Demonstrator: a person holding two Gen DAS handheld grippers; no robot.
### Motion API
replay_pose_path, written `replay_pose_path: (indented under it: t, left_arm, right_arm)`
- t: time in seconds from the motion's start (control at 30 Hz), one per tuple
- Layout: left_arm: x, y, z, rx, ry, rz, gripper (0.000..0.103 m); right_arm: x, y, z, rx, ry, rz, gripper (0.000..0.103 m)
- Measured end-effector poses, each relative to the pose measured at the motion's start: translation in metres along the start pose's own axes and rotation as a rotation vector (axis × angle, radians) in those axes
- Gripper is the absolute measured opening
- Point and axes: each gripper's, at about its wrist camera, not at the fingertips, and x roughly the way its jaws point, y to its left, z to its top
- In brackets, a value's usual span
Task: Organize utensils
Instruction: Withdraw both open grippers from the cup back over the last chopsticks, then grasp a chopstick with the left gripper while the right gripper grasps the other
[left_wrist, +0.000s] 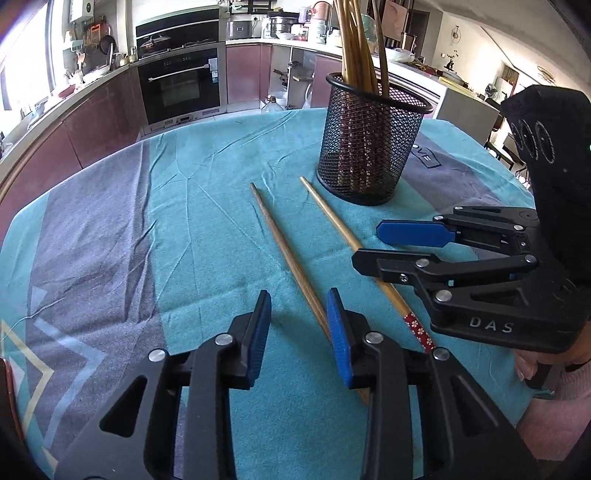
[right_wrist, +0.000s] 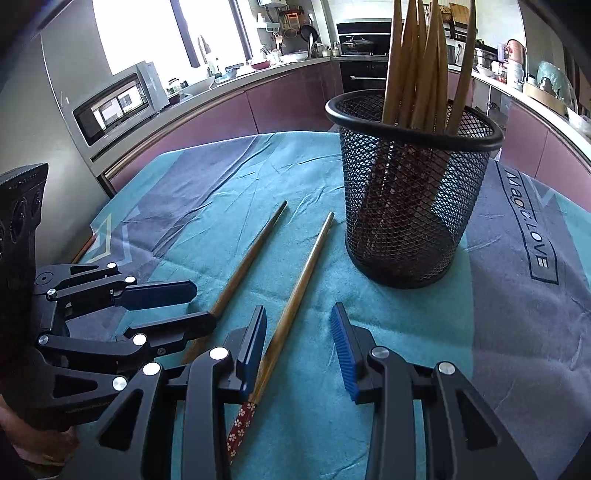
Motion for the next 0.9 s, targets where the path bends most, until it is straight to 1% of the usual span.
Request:
replay_pose_path:
  t: [0.1,0.23,0.37,0.53,0.77,0.83,0.9]
  left_arm:
    - [0.000,0.004,0.002,-0.007,-0.004,0.007,0.033]
    - [0.005,0.010,0.007,-0.032,0.001,-0.004,0.034]
    - [0.011,0.013,0.014,-0.033,0.003,0.001,0.034]
    - [0.018,0.013,0.021,-0.032,0.007,0.010,0.032]
    - [0.024,0.012,0.026,-0.034,0.002,0.026,0.032]
    - [0.025,0.011,0.026,-0.031,0.001,0.033,0.027]
    - [0.025,0.011,0.026,-0.035,0.000,0.028,0.024]
  right_arm:
    - [0.004,0.002,0.005,-0.005,-0.001,0.000,0.035]
    - [0.008,0.004,0.009,-0.015,-0.001,-0.009,0.035]
    - [0.011,0.003,0.012,-0.016,0.000,-0.018,0.031]
    - [0.013,0.003,0.015,-0.014,-0.001,-0.022,0.030]
    - [0.018,0.002,0.020,-0.004,-0.002,-0.032,0.022]
    - [0.019,0.001,0.020,0.001,-0.002,-0.032,0.019]
    - [0.019,-0.001,0.020,0.013,-0.003,-0.028,0.014]
